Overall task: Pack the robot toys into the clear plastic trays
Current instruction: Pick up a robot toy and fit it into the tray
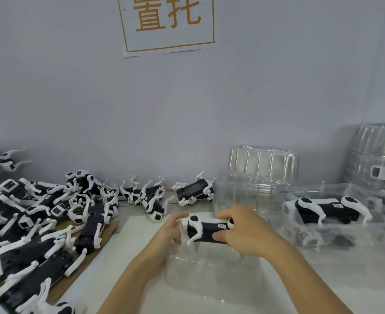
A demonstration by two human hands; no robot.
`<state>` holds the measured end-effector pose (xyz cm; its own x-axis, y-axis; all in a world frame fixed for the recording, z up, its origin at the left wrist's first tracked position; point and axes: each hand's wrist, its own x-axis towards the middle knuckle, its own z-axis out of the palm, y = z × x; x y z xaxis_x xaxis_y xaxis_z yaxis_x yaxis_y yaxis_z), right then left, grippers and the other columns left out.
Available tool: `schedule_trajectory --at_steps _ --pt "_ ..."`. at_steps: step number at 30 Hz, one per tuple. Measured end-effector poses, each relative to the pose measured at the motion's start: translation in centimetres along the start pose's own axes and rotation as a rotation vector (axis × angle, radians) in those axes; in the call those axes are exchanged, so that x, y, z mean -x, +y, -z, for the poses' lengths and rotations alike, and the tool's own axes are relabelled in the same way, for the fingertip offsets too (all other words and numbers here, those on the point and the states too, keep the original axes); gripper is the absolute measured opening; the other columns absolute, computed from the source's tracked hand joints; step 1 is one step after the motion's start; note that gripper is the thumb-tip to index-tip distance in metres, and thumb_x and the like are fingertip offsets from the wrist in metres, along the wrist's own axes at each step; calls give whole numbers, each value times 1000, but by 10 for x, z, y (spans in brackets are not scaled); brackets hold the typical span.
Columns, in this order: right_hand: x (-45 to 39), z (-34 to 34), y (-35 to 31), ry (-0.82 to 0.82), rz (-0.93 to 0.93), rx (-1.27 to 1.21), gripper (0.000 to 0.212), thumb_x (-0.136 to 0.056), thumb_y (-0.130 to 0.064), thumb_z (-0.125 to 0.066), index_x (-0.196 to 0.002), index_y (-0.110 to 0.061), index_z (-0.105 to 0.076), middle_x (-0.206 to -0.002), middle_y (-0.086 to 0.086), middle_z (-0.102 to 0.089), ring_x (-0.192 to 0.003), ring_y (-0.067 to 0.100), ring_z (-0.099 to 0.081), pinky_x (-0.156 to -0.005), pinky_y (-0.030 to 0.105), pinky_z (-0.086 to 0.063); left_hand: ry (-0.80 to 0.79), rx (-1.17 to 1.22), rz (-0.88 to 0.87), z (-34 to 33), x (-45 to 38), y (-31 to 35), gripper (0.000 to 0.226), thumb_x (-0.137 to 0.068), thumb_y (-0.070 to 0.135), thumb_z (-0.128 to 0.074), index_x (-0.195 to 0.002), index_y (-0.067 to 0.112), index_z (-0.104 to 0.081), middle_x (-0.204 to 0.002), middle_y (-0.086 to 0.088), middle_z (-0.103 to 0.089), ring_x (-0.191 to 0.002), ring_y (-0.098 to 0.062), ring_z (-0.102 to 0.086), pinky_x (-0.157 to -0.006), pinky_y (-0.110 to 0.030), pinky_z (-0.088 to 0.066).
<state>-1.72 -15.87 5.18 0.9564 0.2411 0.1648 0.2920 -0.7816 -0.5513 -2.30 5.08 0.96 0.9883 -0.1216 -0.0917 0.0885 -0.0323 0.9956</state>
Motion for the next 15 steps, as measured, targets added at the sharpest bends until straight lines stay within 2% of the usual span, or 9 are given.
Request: schedule_trajectory --at_steps 2,5,9,12,13,15 --pt "0 -7 -1 46 24 15 22 -83 -35 -74 -103 -32 -69 -91 -13 -51 -94 17 -54 -81 32 -47 14 -3 -1 1 0 -1 75 -52 10 -45 -123 28 -59 -132 -14 -59 -115 -31 -57 -84 -37 -46" --pt "0 -16 -3 133 50 -18 28 -85 -31 -73 -112 -33 -67 -98 -9 -49 -102 17 -47 -83 30 -40 13 33 -24 0 -1 0 75 -51 6 -45 -123 22 -59 -126 -9 -64 -111 -23 -62 -86 -41 -50" --pt "1 -18 -1 59 62 -33 12 -84 -31 -72 -93 -25 -69 -97 -1 -57 -91 18 -51 -75 31 -43 -4 43 -30 0 2 2 70 -53 5 -45 -120 18 -62 -110 -13 -62 -93 -28 -59 -79 -41 -47" --pt "1 -18 -2 82 61 -38 9 -82 -30 -73 -79 -26 -65 -87 1 -59 -81 19 -51 -67 31 -41 -11 143 -6 -3 1 3 43 -76 9 -54 -118 14 -63 -95 -9 -68 -77 -24 -64 -66 -34 -52" --pt "0 -19 -1 84 56 -37 17 -82 -30 -73 -72 -29 -60 -84 0 -57 -78 18 -49 -63 29 -38 -1 171 3 -4 2 3 33 -85 10 -52 -115 14 -64 -92 -8 -70 -73 -23 -65 -62 -33 -52" --pt "0 -22 -1 102 54 -27 20 -82 -30 -73 -70 -30 -57 -81 -2 -53 -76 18 -46 -59 28 -34 19 194 21 -4 2 2 27 -90 12 -50 -113 14 -64 -92 -6 -71 -73 -23 -66 -59 -33 -53"
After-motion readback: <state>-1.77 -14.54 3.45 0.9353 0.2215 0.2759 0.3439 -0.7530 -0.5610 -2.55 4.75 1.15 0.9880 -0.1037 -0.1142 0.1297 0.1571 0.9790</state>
